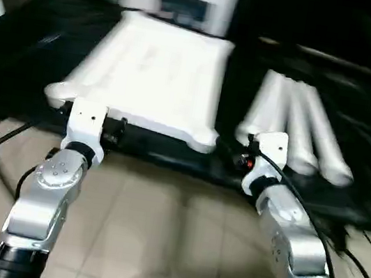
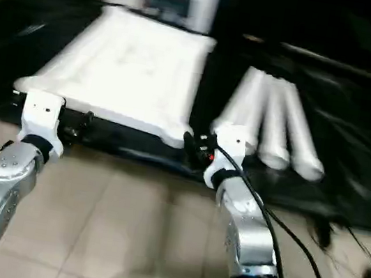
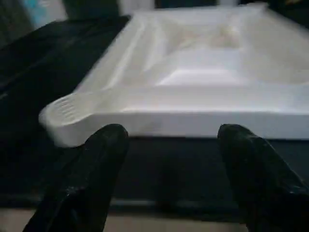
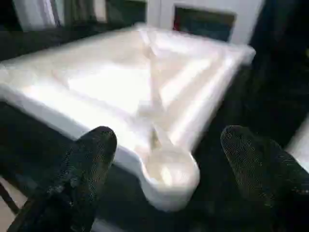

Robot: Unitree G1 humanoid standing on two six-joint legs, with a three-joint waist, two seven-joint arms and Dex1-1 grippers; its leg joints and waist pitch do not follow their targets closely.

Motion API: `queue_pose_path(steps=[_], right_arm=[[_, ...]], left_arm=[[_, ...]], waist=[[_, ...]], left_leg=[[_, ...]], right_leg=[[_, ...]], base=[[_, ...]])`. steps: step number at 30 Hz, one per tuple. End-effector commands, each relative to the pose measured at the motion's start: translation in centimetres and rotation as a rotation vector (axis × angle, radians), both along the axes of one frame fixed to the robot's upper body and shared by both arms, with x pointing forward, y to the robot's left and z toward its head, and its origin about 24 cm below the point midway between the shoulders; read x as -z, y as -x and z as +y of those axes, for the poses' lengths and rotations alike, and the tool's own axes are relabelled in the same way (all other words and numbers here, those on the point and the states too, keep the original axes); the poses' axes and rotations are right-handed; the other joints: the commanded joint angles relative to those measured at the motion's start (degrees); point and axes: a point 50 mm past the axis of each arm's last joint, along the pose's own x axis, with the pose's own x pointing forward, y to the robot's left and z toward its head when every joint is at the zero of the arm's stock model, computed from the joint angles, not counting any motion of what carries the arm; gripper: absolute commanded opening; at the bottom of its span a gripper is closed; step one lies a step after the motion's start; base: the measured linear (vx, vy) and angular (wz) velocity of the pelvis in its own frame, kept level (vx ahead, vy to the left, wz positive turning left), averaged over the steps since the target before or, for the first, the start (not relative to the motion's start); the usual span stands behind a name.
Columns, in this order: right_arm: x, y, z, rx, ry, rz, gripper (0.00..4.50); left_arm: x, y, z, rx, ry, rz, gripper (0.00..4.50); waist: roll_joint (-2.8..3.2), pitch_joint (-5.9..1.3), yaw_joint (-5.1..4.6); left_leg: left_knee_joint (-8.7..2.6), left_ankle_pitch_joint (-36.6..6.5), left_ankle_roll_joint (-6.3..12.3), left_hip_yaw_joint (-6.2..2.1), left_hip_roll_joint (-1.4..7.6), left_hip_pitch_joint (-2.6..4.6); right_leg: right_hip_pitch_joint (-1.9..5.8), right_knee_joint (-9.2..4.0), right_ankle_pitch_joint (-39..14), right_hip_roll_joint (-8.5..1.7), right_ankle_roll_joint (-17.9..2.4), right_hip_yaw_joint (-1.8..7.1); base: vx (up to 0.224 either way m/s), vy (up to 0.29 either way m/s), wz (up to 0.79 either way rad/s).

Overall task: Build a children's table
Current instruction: Move to table

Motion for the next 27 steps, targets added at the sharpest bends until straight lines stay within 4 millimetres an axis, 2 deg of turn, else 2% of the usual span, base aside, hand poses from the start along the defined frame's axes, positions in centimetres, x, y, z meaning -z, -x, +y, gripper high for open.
queue_pose_path(steps=[1,2,3,4,5,6,7,8,9,10,11,12,13,14,15,16,17,18,19,20,21,22,23,24,25,26,27], right_arm=[[-0.2,0.2,-1.6,0.057,-0.005,-0.009,3.92],[-0.3,0.3,-1.7,0.055,-0.001,-0.012,3.92],[-0.5,0.5,-1.8,0.052,0.013,-0.021,3.92],[-0.7,0.7,-2.0,0.058,0.024,-0.033,3.92],[-0.7,0.8,-2.0,0.062,0.03,-0.039,3.92],[-0.7,0.8,-2.0,0.062,0.03,-0.039,3.92],[-0.9,1.0,-2.2,0.064,0.039,-0.051,3.92],[-0.9,1.1,-2.3,0.063,0.041,-0.05,3.92],[-0.9,1.2,-2.5,0.063,0.044,-0.046,3.92],[-0.9,1.2,-2.8,0.072,0.039,-0.035,3.92],[-0.9,1.3,-2.9,0.073,0.029,-0.031,3.92],[-0.9,1.3,-2.9,0.073,0.025,-0.03,3.92],[-0.9,1.3,-3.0,0.074,0.021,-0.029,3.92],[-0.7,1.4,-2.8,0.071,0.016,-0.024,3.92],[-0.6,1.4,-2.8,0.073,0.02,-0.02,3.92],[-0.1,1.5,-2.8,0.089,0.009,-0.003,3.92],[-0.1,1.5,-2.8,0.091,0.009,-0.003,3.92],[-0.2,1.4,-3.0,0.101,-0.009,0.001,3.92],[-0.3,1.3,-3.2,0.106,-0.019,0.002,3.92],[-0.5,1.2,-3.5,0.124,-0.037,0.004,3.92],[-0.5,1.2,-3.5,0.124,-0.037,0.004,3.92],[-0.9,1.0,-3.8,0.139,-0.042,-0.003,3.92],[-1.5,0.7,-4.2,0.151,-0.046,-0.02,3.92],[-1.5,0.7,-4.2,0.151,-0.046,-0.02,3.92],[-1.6,0.6,-4.2,0.159,-0.035,-0.023,3.92],[-1.5,0.6,-4.3,0.164,-0.025,-0.019,3.92],[-1.6,0.6,-4.3,0.165,-0.024,-0.025,3.92]], left_arm=[[-0.5,-0.1,-1.7,0.069,0.014,-0.023,3.5],[-0.5,0.0,-1.8,0.082,0.011,-0.025,3.5],[-0.7,0.0,-2.0,0.1,0.011,-0.03,3.5],[-0.8,0.0,-2.0,0.104,0.024,-0.032,3.5],[-0.8,0.0,-2.0,0.104,0.03,-0.032,3.5],[-0.9,0.0,-2.0,0.104,0.03,-0.032,3.5],[-0.9,-0.1,-1.9,0.097,0.032,-0.034,3.5],[-0.9,-0.1,-1.9,0.097,0.035,-0.035,3.5],[-0.9,-0.1,-2.0,0.1,0.046,-0.036,3.5],[-1.0,-0.1,-2.0,0.098,0.055,-0.037,3.5],[-1.1,0.0,-2.0,0.1,0.06,-0.037,3.5],[-1.1,0.0,-2.0,0.101,0.062,-0.037,3.5],[-1.1,0.0,-2.0,0.101,0.063,-0.037,3.5],[-1.1,0.2,-1.8,0.101,0.062,-0.036,3.5],[-1.0,0.2,-1.7,0.101,0.062,-0.036,3.5],[-0.7,0.2,-1.4,0.093,0.046,-0.019,3.5],[-0.7,0.2,-1.4,0.091,0.046,-0.018,3.5],[-0.8,0.0,-1.4,0.088,0.049,-0.011,3.5],[-0.9,-0.1,-1.7,0.09,0.055,-0.011,3.5],[-1.1,-0.4,-2.0,0.101,0.067,-0.02,3.5],[-1.1,-0.4,-2.0,0.101,0.067,-0.02,3.5],[-1.5,-0.8,-2.4,0.12,0.081,-0.032,3.5],[-1.9,-1.7,-3.1,0.152,0.107,-0.052,3.5],[-1.9,-1.7,-3.1,0.152,0.107,-0.052,3.5],[-1.6,-2.1,-3.4,0.176,0.093,-0.045,3.5],[-1.4,-2.2,-3.6,0.185,0.075,-0.035,3.5],[-1.2,-2.2,-3.7,0.19,0.047,-0.028,3.5]], waist=[[1.66,-3.55,-1.91],[1.11,-3.42,-2.09],[0.5,-2.74,-1.92],[-1.91,-3.07,-1.83],[-3.29,-2.24,0.5],[-3.61,-2.81,1.13],[-3.35,-3.27,1.64],[-3.33,-3.51,1.64],[-2.99,-3.24,1.38],[-1.54,-3.59,1.36],[0.71,-3.59,0.77],[1.41,-3.1,-0.15],[2.33,-4.33,-2.29],[2.14,-4.55,-3.08],[1.96,-4.72,-3.67],[0.97,-4.48,-4.12],[0.16,-4.2,-4.16],[-1.45,-4.52,-3.78],[-1.79,-4.8,-1.25],[-2.19,-4.96,0.21],[-0.44,-4.81,0.84],[0.21,-4.16,0.35],[2.37,-4.07,-0.17],[3.12,-4.21,-0.77],[5.33,-4.71,-3.11],[5.21,-5.06,-5.08],[5.84,-5.25,-5.13]], left_leg=[[-6.59,-16.6,18.48,-4.5,9.24,6.93],[-7.09,-17.6,18.47,-3.63,8.63,6.03],[-7.95,-21.0,16.13,-0.78,6.93,4.68],[-6.37,-26.0,11.24,2.1,3.94,4.01],[1.42,-20.5,6.94,4.92,0.04,3.16],[3.69,-14.5,6.04,3.59,0.71,1.27],[5.3,-8.0,4.34,1.83,1.38,-2.52],[5.17,-6.2,3.39,1.55,1.31,-3.05],[4.02,-3.6,2.63,1.56,1.19,-3.36],[1.05,-0.2,2.79,2.1,1.78,-2.42],[-2.76,1.3,2.06,2.82,3.65,-0.21],[-4.4,-2.0,2.5,1.68,4.77,0.27],[-5.57,-7.3,6.33,-2.28,8.44,6.88],[-5.79,-9.8,9.19,-3.86,9.86,8.91],[-5.49,-7.6,16.54,-5.45,10.83,10.29],[-4.44,0.1,24.63,-4.48,9.16,9.58],[-4.14,0.0,23.99,-2.71,7.12,8.07],[-2.81,-1.4,21.44,-0.02,3.88,5.43],[1.92,-4.7,16.02,3.65,-1.56,0.3],[6.13,-4.2,10.25,1.98,0.62,-4.16],[6.32,-3.9,7.32,1.64,1.07,-3.99],[4.78,-2.2,3.88,1.33,2.46,-4.38],[0.35,0.7,2.98,1.75,3.26,-2.9],[-1.82,0.7,2.64,2.26,3.65,-0.63],[-4.21,-1.1,6.65,-1.9,6.0,3.44],[-5.0,-11.0,12.47,-5.7,9.51,9.41],[-4.91,-11.3,15.9,-6.69,9.99,10.03]], right_leg=[[-6.41,1.52,0.0,-1.21,3.4,1.89],[-6.14,1.1,2.2,-1.22,3.8,2.33],[-5.96,-1.56,6.1,-1.9,2.7,2.94],[-3.74,-7.85,4.2,-4.82,1.7,6.35],[-1.55,-14.22,-24.3,-10.14,0.7,12.34],[0.81,-14.75,-32.9,-12.06,-1.0,13.93],[3.79,-13.4,-33.8,-12.43,-3.6,14.1],[4.06,-12.7,-30.1,-11.18,-4.7,13.28],[3.92,-12.29,-22.7,-9.03,-8.1,11.41],[3.45,-11.94,-16.4,-6.68,-10.9,9.01],[2.25,-11.65,-12.6,-4.49,-10.1,5.52],[1.09,-9.98,-10.8,-2.26,-8.6,4.12],[-3.25,-5.22,-4.9,-0.76,-6.8,2.38],[-5.0,-3.43,-3.4,-1.43,-6.0,2.45],[-6.93,-1.17,-0.4,-2.19,-2.4,2.64],[-8.4,-1.34,3.2,-3.57,1.0,3.79],[-7.17,-3.53,5.3,-4.06,0.1,4.38],[-4.04,-6.49,7.9,-5.01,-1.0,5.68],[2.13,-10.15,4.9,-7.76,-8.8,10.64],[6.77,-11.61,-1.1,-11.96,-14.9,13.01],[6.02,-11.62,-0.6,-11.68,-17.2,12.75],[5.62,-11.76,-0.4,-10.24,-19.5,10.58],[4.61,-11.04,-2.4,-6.38,-16.8,6.75],[3.61,-10.96,-4.1,-4.42,-14.0,4.63],[0.41,-5.72,-3.1,0.14,-8.3,1.73],[-5.0,-1.69,-4.0,-0.97,-3.9,2.25],[-6.08,-0.23,-2.7,-1.41,-1.0,2.6]], base=[[0.132,0.038,0.17],[0.097,-0.014,0.06],[0.121,-0.095,0.12],[0.121,-0.095,0.12],[0.143,-0.129,0.19],[0.137,-0.083,0.03],[0.137,-0.083,0.03],[0.13,-0.041,-0.08],[0.123,-0.02,0.02],[0.123,-0.02,0.02],[0.134,0.053,0.0],[0.181,0.075,0.02],[0.181,0.075,0.02],[0.195,0.039,0.1],[0.16,0.014,0.06],[0.16,0.014,0.06],[0.126,-0.026,-0.01],[0.116,-0.049,0.05],[0.116,-0.049,0.05],[0.133,-0.037,0.11],[0.12,0.004,0.03],[0.12,0.004,0.03],[0.111,0.048,0.03],[0.151,0.062,0.0],[0.151,0.062,0.0],[0.168,0.037,0.04],[0.079,0.011,0.06]])
